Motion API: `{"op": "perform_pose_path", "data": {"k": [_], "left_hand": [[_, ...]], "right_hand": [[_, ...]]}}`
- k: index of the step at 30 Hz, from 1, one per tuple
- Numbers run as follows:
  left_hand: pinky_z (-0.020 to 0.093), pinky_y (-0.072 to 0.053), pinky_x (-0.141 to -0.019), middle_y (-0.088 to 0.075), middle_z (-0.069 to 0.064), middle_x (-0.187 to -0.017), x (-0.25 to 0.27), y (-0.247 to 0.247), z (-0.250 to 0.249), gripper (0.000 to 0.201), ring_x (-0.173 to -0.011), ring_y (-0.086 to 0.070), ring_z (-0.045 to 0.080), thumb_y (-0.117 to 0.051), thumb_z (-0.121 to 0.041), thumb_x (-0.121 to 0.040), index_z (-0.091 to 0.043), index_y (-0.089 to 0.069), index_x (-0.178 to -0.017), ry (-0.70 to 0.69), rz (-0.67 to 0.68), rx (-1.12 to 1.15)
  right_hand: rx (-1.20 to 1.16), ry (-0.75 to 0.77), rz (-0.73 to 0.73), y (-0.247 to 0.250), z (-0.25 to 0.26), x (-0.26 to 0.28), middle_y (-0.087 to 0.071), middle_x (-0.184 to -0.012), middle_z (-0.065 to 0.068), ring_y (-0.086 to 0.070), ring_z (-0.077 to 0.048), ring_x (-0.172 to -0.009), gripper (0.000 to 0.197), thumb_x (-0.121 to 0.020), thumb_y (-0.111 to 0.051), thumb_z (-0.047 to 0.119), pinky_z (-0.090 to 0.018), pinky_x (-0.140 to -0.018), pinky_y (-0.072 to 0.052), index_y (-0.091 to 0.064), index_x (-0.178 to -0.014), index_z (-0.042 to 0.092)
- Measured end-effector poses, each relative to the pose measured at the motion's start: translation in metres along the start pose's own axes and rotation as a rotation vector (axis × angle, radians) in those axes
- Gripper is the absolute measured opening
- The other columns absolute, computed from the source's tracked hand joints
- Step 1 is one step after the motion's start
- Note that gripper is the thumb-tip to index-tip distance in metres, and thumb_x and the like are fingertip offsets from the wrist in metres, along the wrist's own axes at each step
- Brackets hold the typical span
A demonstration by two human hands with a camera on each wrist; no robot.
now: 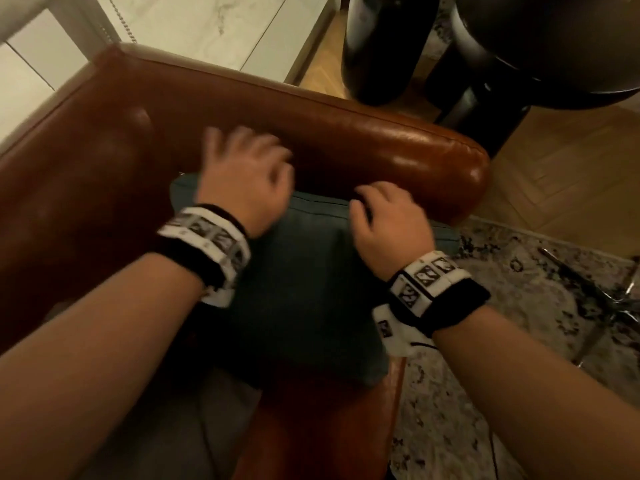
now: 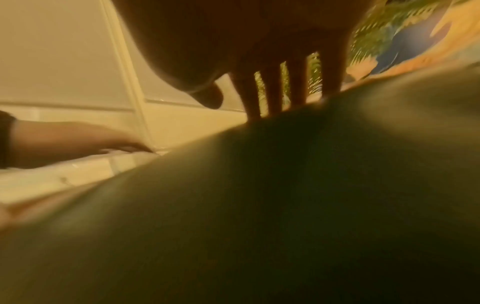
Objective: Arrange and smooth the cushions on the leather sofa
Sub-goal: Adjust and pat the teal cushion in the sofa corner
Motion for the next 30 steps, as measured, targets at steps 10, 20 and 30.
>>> {"op": "perform_pose_path", "data": {"k": [10,20,30], "left_hand": [[0.044,-0.013,-0.120,-0.012,0.007,-0.164,0.068,-0.032,0.121,0.078,-0.149,-0.015,0.031,-0.037,-0.065,-0.092,-0.026,-0.013,-0.156,0.624,-0.016,0.350],[0.036,-0.033,-0.103,-0.041,0.030,-0.145,0.082,-0.064,0.118,0.050,-0.132,-0.041,0.042,-0.020,-0.030,-0.107,-0.001,-0.037,-0.144,1.105,0.047,0.822],[0.039,-0.035,-0.091,-0.052,0.032,-0.125,0.075,-0.047,0.124,0.038,-0.117,-0.050,0.041,-0.028,-0.022,-0.106,-0.001,-0.047,-0.130,1.018,-0.050,0.882]], "right_hand": [[-0.364,-0.689,-0.072,-0.017,-0.141,0.082,-0.041,-0.150,-0.007,-0.038,-0.027,-0.136,0.076,-0.089,-0.034,0.071,-0.042,-0.113,-0.029,-0.035,-0.148,0.022],[-1.043,-1.342,0.016,-0.138,-0.094,0.178,-0.030,-0.157,-0.006,-0.032,-0.027,-0.141,0.087,-0.087,-0.030,0.079,-0.041,-0.118,-0.024,-0.032,-0.151,0.020],[-1.234,-1.278,-0.137,-0.074,-0.099,0.159,-0.060,-0.123,0.001,-0.056,-0.017,-0.108,0.057,-0.102,-0.024,0.056,-0.028,-0.086,-0.043,-0.051,-0.135,0.018]]}}
Point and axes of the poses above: each hand's wrist, its own x-axis away from the middle knuckle, its own y-axis out of the back of the hand, z = x × y, the point moved 7 cm from there along -x, towards the middle knuckle
